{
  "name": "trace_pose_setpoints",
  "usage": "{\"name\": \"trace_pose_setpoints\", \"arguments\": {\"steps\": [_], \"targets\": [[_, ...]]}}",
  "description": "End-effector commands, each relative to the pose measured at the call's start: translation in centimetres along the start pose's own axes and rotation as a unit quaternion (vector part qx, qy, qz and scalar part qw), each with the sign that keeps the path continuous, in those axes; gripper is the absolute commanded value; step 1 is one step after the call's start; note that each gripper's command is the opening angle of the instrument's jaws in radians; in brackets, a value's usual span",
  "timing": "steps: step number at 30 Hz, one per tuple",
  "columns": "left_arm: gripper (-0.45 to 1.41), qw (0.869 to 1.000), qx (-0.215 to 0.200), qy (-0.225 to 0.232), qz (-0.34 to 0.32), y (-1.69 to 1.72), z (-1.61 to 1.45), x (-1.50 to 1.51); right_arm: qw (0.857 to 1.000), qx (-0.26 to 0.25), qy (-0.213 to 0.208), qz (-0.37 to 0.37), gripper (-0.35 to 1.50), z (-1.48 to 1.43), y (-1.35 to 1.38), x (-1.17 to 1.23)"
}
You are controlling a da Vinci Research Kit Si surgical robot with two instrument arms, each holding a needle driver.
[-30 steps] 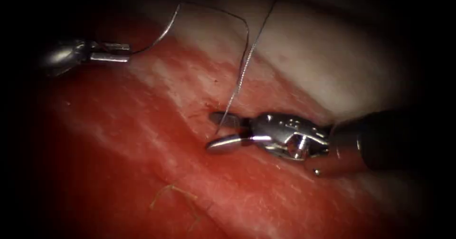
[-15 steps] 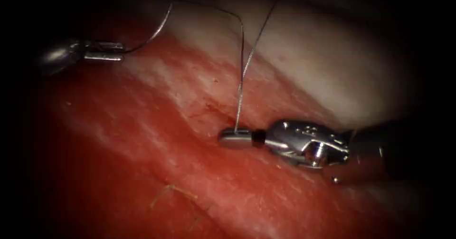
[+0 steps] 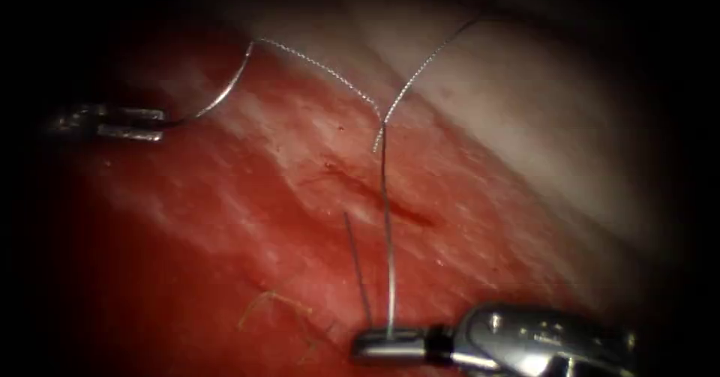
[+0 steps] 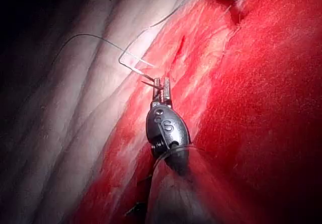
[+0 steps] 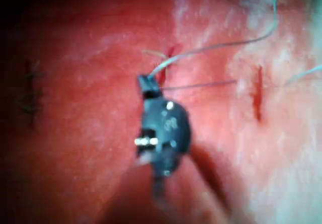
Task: Wound Closure
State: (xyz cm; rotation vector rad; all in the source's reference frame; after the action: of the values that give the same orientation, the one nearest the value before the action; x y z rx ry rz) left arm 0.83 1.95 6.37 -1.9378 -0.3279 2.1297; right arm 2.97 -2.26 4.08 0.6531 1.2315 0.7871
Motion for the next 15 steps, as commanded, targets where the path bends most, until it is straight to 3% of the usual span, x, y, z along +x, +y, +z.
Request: {"name": "trace_pose_setpoints", "arguments": {"steps": [1, 4, 5, 8, 11, 15], "targets": [[-0.45, 1.0, -0.003, 0.0, -0.003, 0.01, 0.03, -0.05, 1.0, 0.011, 0.0, -0.005, -0.35, 0.08, -0.14, -0.05], [-0.45, 1.0, -0.003, -0.001, -0.005, -0.02, -0.08, -0.02, 0.998, 0.021, 0.006, -0.052, -0.28, 0.09, -0.07, -0.04], [-0.45, 1.0, -0.002, -0.002, -0.005, -0.03, -0.11, -0.02, 0.997, 0.021, 0.013, -0.069, 0.12, 0.1, -0.01, -0.03], [-0.45, 1.0, 0.006, -0.002, -0.007, -0.08, -0.21, -0.01, 0.996, 0.005, 0.034, -0.082, 0.93, 0.09, 0.22, -0.03], [-0.45, 1.0, 0.013, -0.005, -0.008, -0.1, -0.3, 0.0, 0.996, -0.011, 0.045, -0.082, 1.1, 0.08, 0.52, -0.04], [-0.45, 1.0, 0.018, -0.01, -0.008, -0.09, -0.43, 0.0, 0.995, -0.027, 0.049, -0.078, 1.11, 0.07, 0.92, -0.06]]}}
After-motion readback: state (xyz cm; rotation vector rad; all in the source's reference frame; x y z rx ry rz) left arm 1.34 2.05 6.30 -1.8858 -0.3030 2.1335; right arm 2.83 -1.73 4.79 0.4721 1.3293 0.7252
